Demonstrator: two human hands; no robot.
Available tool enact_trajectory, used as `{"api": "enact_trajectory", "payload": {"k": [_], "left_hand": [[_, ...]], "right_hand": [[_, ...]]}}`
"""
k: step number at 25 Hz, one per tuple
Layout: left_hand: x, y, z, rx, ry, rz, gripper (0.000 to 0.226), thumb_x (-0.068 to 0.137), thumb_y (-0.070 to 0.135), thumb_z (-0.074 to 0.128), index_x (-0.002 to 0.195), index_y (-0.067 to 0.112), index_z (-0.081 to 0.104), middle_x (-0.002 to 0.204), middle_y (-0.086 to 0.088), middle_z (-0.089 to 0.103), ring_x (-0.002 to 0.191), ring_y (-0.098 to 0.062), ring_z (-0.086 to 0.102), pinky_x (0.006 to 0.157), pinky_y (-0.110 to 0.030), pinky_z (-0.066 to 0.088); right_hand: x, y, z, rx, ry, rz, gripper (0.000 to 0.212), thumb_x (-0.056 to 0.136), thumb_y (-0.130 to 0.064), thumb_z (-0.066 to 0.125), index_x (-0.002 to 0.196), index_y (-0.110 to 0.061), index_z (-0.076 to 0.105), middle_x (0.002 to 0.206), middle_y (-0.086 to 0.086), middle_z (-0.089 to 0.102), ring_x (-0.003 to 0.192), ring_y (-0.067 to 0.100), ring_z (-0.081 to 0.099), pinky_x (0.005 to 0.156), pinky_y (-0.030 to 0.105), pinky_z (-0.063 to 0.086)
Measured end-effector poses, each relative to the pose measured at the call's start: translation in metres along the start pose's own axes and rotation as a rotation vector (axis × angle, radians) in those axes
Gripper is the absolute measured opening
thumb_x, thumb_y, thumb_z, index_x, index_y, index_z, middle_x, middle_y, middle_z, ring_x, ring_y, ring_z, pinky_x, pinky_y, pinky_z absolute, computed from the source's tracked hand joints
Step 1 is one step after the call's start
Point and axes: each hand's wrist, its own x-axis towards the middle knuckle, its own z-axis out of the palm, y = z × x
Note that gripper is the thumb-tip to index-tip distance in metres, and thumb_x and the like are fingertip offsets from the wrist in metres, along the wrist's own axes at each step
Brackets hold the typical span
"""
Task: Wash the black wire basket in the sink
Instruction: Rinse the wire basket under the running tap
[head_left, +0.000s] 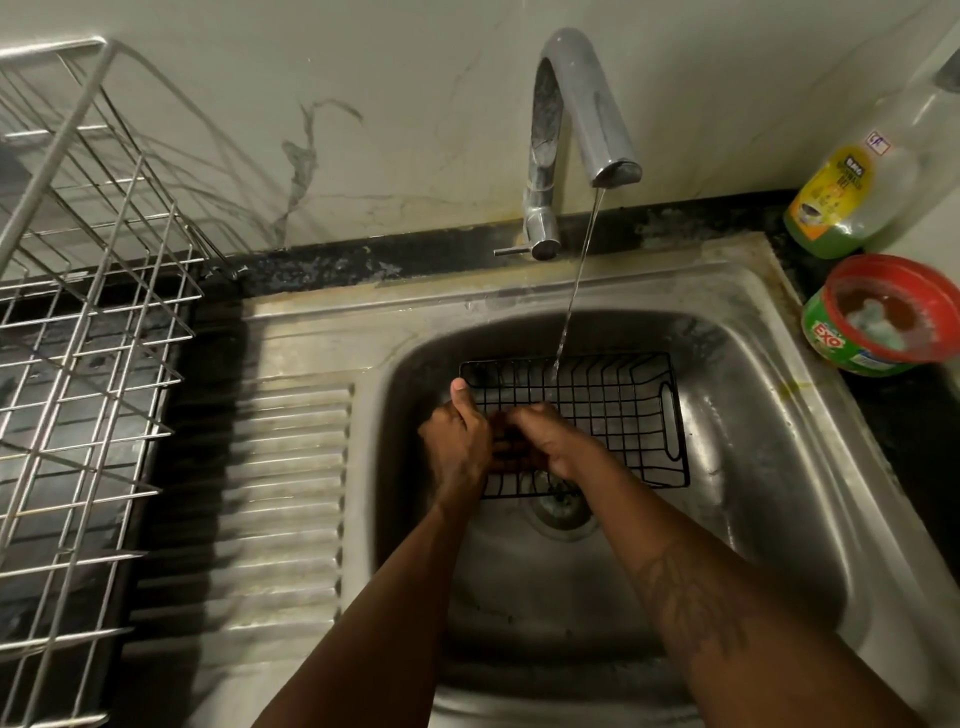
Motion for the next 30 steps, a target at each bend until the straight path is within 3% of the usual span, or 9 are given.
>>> {"api": "enact_trajectory", "payload": {"k": [5, 8, 12, 17, 19, 22, 23, 27, 30], "left_hand": [[0.004, -0.004, 0.007, 0.0, -0.008, 0.046, 0.065, 0.109, 0.042, 0.028, 0.069, 0.008, 0.067, 0.066, -0.007, 0.068, 0.056, -0.013, 0.058, 0.057, -0.021, 0.037], [0.002, 0.001, 0.003, -0.02, -0.024, 0.014, 0.062, 0.109, 0.039, 0.03, 0.065, 0.009, 0.062, 0.059, -0.003, 0.058, 0.051, -0.006, 0.052, 0.047, -0.008, 0.034], [-0.001, 0.001, 0.001, 0.029, -0.013, 0.004, 0.058, 0.11, 0.037, 0.031, 0.066, 0.011, 0.06, 0.058, 0.004, 0.048, 0.051, 0.005, 0.036, 0.06, -0.014, 0.03], [-0.006, -0.001, 0.003, -0.01, 0.025, 0.015, 0.062, 0.109, 0.038, 0.032, 0.056, 0.016, 0.054, 0.05, 0.006, 0.049, 0.047, 0.004, 0.043, 0.049, -0.001, 0.033], [-0.007, 0.001, -0.001, -0.006, 0.037, 0.0, 0.062, 0.11, 0.037, 0.031, 0.054, 0.018, 0.051, 0.05, 0.008, 0.046, 0.047, 0.003, 0.042, 0.05, -0.005, 0.035], [-0.005, -0.005, -0.006, -0.009, 0.055, -0.058, 0.067, 0.109, 0.042, 0.028, 0.055, 0.012, 0.055, 0.056, -0.005, 0.057, 0.055, -0.017, 0.054, 0.063, -0.022, 0.035], [-0.005, -0.006, -0.007, -0.006, 0.061, -0.068, 0.068, 0.109, 0.043, 0.028, 0.057, 0.011, 0.058, 0.06, -0.009, 0.06, 0.058, -0.021, 0.056, 0.067, -0.024, 0.035], [-0.008, -0.009, -0.009, -0.033, 0.046, -0.065, 0.067, 0.109, 0.043, 0.028, 0.062, 0.007, 0.06, 0.055, 0.0, 0.054, 0.052, -0.003, 0.047, 0.057, -0.012, 0.035], [-0.007, -0.014, -0.008, -0.025, 0.081, -0.075, 0.076, 0.107, 0.052, 0.025, 0.069, 0.003, 0.069, 0.068, -0.017, 0.068, 0.068, -0.029, 0.065, 0.069, -0.027, 0.046]], "right_hand": [[0.022, -0.015, -0.019, 0.336, 0.241, -0.124, 0.015, 0.099, -0.011, 0.057, 0.109, -0.006, 0.067, 0.115, 0.016, 0.074, 0.093, 0.022, 0.075, 0.086, 0.037, 0.06], [0.007, 0.0, -0.009, 0.102, 0.128, -0.041, 0.021, 0.098, -0.017, 0.063, 0.116, -0.008, 0.071, 0.105, 0.011, 0.077, 0.097, 0.025, 0.076, 0.09, 0.046, 0.061], [0.002, -0.006, -0.015, -0.079, 0.004, 0.041, 0.023, 0.097, -0.02, 0.065, 0.114, -0.006, 0.072, 0.103, 0.015, 0.077, 0.096, 0.029, 0.076, 0.088, 0.05, 0.06], [0.009, -0.018, -0.035, 0.259, 0.354, -0.171, 0.017, 0.098, -0.009, 0.057, 0.107, -0.005, 0.07, 0.103, 0.015, 0.077, 0.086, 0.02, 0.076, 0.073, 0.037, 0.062], [0.0, -0.011, -0.032, 0.231, 0.32, -0.153, 0.014, 0.098, -0.013, 0.061, 0.107, -0.009, 0.071, 0.1, 0.011, 0.078, 0.091, 0.019, 0.076, 0.076, 0.039, 0.063], [-0.012, -0.001, -0.035, -0.086, 0.141, 0.01, 0.018, 0.095, -0.02, 0.068, 0.11, -0.01, 0.071, 0.098, 0.008, 0.079, 0.091, 0.022, 0.077, 0.074, 0.04, 0.063], [-0.012, -0.002, -0.038, -0.114, 0.168, -0.017, 0.018, 0.095, -0.019, 0.069, 0.11, -0.009, 0.071, 0.096, 0.009, 0.079, 0.089, 0.023, 0.077, 0.071, 0.038, 0.063], [0.004, -0.019, -0.055, 0.335, 0.73, -0.309, 0.013, 0.094, -0.004, 0.064, 0.103, -0.007, 0.072, 0.08, 0.005, 0.073, 0.069, 0.016, 0.07, 0.052, 0.02, 0.054], [0.002, -0.016, -0.05, 0.228, 0.668, -0.21, 0.009, 0.095, -0.01, 0.062, 0.094, -0.011, 0.071, 0.072, 0.006, 0.071, 0.066, 0.019, 0.067, 0.051, 0.026, 0.055]]}}
